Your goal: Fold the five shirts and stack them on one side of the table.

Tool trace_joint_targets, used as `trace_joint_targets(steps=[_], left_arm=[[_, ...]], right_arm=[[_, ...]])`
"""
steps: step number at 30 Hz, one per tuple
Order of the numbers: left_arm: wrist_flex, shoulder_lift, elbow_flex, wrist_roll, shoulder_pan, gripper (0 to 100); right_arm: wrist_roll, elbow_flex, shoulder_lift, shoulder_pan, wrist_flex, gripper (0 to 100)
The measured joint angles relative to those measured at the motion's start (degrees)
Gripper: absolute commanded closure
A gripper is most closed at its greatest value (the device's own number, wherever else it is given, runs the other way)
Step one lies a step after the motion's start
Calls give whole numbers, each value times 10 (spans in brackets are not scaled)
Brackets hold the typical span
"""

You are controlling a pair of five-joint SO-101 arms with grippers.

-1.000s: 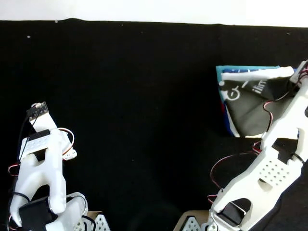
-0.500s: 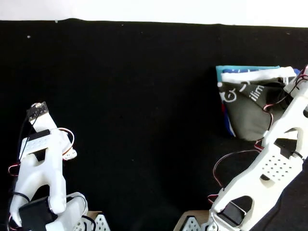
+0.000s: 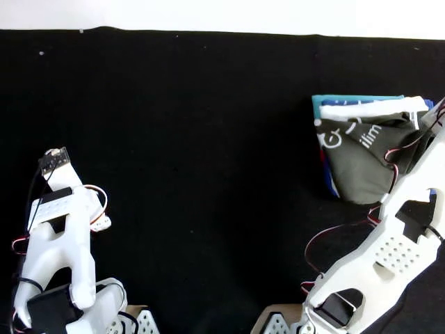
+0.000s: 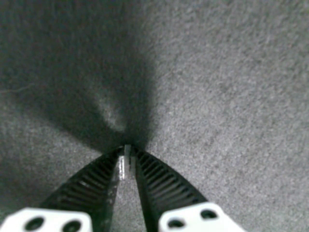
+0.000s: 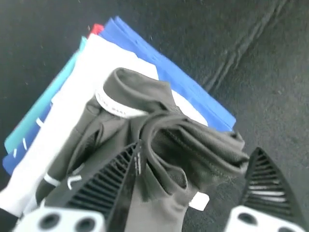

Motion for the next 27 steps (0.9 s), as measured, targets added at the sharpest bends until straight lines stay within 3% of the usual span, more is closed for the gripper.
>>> trace_joint_targets(steps=[6,16,22,27], left_arm=[[0,0,0,0,0,987],[0,0,0,0,0,987],[0,0,0,0,0,987],[0,0,0,0,0,987]], right_arm=[[4,0,0,-17,79,955],[49,0,0,-25,96,942],[82,15,0,-25,96,824],[88,52,0,-25,96,841]])
